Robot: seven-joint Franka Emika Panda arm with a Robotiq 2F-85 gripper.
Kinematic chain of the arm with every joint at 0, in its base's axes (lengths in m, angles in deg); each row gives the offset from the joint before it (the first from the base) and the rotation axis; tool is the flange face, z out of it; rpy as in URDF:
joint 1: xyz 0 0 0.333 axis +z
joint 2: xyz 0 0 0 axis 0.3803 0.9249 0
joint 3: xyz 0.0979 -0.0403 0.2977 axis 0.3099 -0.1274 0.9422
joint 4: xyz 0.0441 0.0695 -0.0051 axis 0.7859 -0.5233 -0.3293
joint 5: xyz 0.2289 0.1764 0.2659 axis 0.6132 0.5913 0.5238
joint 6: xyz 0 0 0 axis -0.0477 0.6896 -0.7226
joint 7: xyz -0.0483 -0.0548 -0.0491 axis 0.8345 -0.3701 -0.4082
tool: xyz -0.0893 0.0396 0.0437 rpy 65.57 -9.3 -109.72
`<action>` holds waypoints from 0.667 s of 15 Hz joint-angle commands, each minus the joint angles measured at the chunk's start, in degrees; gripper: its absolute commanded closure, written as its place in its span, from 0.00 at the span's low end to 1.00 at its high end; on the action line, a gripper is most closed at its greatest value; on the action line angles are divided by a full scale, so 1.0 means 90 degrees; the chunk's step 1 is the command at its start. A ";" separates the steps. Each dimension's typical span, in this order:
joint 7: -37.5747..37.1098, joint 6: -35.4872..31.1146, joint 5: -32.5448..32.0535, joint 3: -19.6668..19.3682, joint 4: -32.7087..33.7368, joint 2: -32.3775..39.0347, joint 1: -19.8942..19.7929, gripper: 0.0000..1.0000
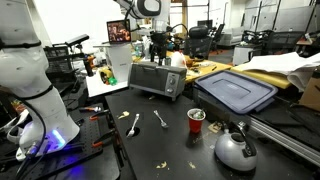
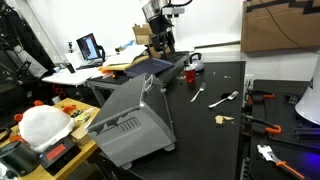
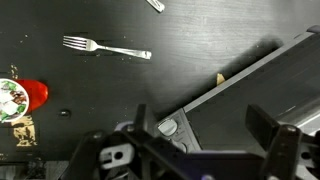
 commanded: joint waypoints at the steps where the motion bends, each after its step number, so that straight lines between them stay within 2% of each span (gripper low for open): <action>1: 0.0038 -0.0236 0.0078 0.0029 0.0414 0.0500 -0.0002 0.00; 10: -0.0324 -0.1082 -0.0064 0.0026 0.1484 0.1533 0.0060 0.00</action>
